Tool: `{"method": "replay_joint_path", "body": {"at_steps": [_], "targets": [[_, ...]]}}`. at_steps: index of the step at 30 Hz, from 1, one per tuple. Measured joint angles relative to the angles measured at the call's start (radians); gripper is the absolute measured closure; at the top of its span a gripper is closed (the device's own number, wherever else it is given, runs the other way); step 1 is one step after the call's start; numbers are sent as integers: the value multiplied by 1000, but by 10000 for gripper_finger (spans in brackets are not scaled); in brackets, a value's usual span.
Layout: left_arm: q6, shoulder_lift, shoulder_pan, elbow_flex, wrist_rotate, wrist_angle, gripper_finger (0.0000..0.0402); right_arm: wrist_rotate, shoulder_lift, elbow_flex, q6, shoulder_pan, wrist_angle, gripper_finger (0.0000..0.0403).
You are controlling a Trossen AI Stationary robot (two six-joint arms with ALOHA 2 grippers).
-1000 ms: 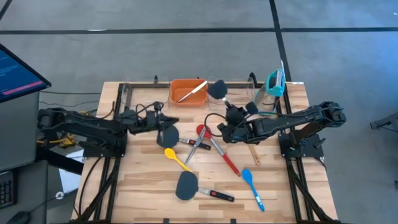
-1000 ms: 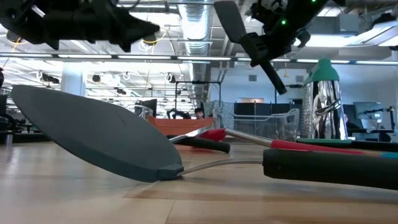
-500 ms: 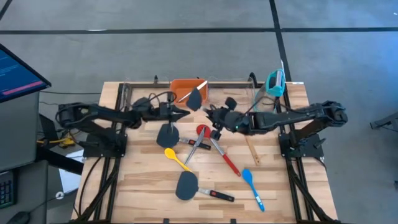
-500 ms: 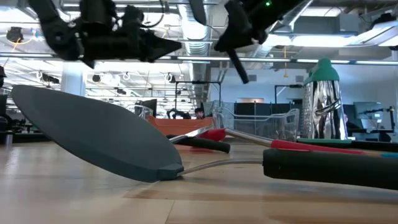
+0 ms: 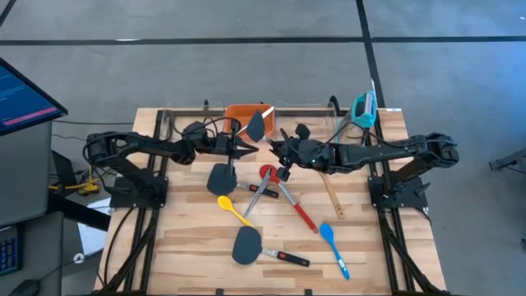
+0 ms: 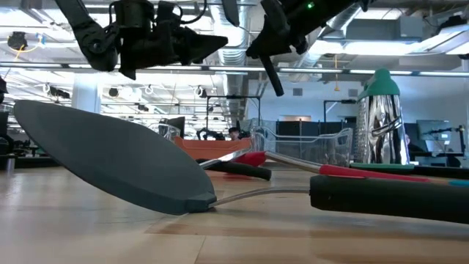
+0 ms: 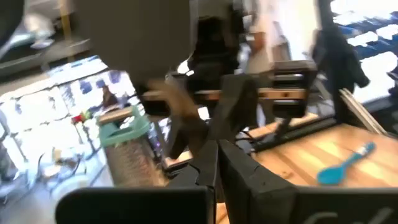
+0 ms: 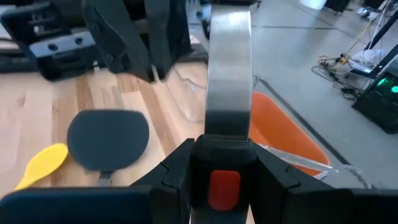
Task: Pick & Place Kitchen Items
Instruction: Put the black spatula into the left transparent bin
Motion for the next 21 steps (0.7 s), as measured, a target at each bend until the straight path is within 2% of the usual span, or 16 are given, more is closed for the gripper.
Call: {"method": "replay_joint_path", "body": {"at_steps": [7, 13, 18, 21], "targets": [[-143, 0, -61, 0, -202, 55, 400, 106, 0, 0, -14, -6, 37, 301], [-153, 0, -112, 5, -432, 76, 377, 239, 17, -2, -25, -6, 49, 301], [-156, 0, -145, 49, -456, 77, 333, 279, 81, -2, -72, -3, 159, 301], [-155, 0, -163, 61, -473, 73, 306, 351, 121, -1, -144, 5, 251, 301]]}}
